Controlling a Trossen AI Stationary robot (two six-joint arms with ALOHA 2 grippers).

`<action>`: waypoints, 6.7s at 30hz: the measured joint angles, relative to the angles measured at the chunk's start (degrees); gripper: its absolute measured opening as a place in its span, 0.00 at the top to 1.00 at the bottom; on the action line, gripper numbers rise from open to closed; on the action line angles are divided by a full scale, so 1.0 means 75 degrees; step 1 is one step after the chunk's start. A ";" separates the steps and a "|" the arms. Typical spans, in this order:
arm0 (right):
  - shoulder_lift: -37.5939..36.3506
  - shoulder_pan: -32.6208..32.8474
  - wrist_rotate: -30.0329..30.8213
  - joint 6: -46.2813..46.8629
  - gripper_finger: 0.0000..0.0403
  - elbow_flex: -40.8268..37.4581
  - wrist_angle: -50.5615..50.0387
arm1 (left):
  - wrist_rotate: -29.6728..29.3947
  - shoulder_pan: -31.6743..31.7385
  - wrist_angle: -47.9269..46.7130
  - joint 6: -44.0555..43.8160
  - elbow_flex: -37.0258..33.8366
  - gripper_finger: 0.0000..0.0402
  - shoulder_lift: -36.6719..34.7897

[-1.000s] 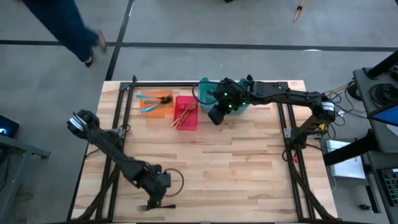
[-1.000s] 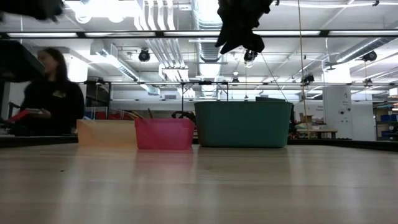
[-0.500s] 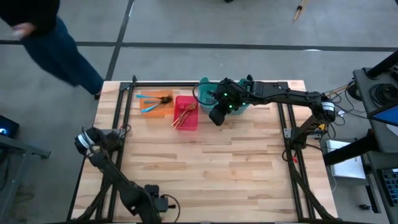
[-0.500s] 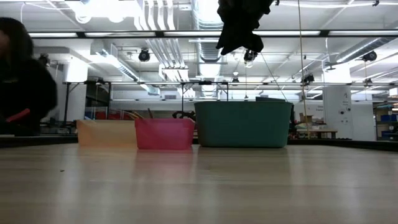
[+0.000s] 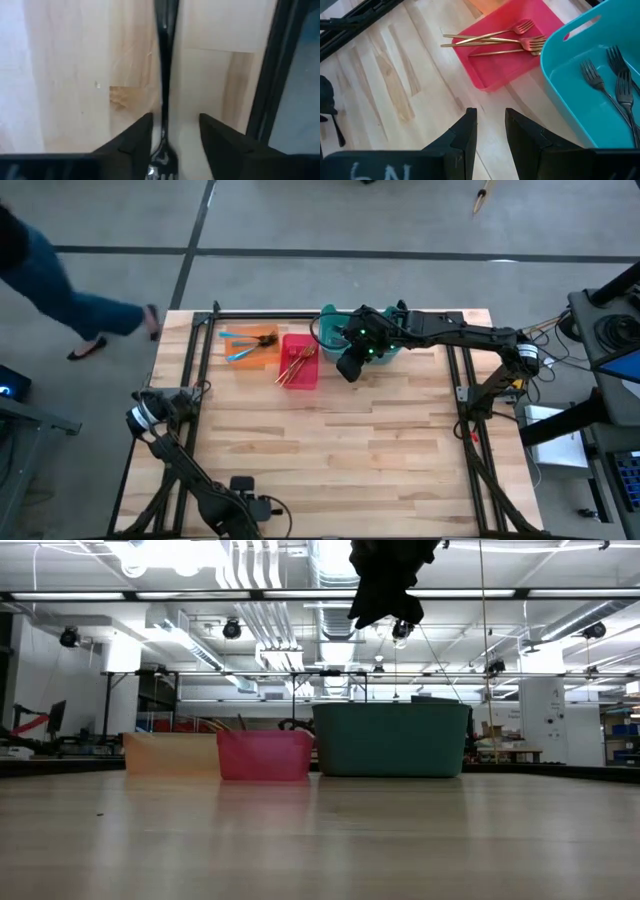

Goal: Sort silverware by color (type)
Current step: Put the black fork into the green bin

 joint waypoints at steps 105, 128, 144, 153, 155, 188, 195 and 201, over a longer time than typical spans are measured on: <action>0.1756 -0.1582 -0.4283 0.1943 0.96 0.0003 0.4878 | -0.2688 0.8883 -0.3108 1.2509 0.3272 1.00 -0.2777; 0.1743 -0.2078 -0.4721 0.2663 0.98 0.0003 0.4600 | -0.1346 0.9596 -0.2505 1.1878 0.3293 0.78 -0.3165; 0.1811 -0.3100 -0.4886 0.2396 0.98 0.0603 0.3255 | 0.0728 1.1811 -0.1669 1.1340 0.3293 0.65 -0.4392; 0.2575 -0.3732 -0.4888 0.1032 0.98 0.2625 0.0010 | 0.0722 1.2372 -0.1338 1.1337 0.3293 0.65 -0.4796; 0.2821 -0.3829 -0.4878 0.0481 0.98 0.3170 -0.0906 | 0.0725 1.2418 -0.1311 1.1340 0.3293 0.65 -0.4803; 0.4623 -0.4396 -0.3798 -0.1201 0.98 0.3885 -0.3961 | 0.0733 1.3216 -0.1197 1.1768 0.3278 0.65 -0.4252; 0.4717 -0.4272 -0.3625 -0.1225 0.98 0.3876 -0.3920 | 0.0731 1.3219 -0.1041 1.1768 0.3278 0.65 -0.4100; 0.4721 -0.4261 -0.3153 -0.1198 0.93 0.3876 -0.3917 | 0.0733 1.3219 -0.0910 1.1768 0.3275 0.65 -0.4028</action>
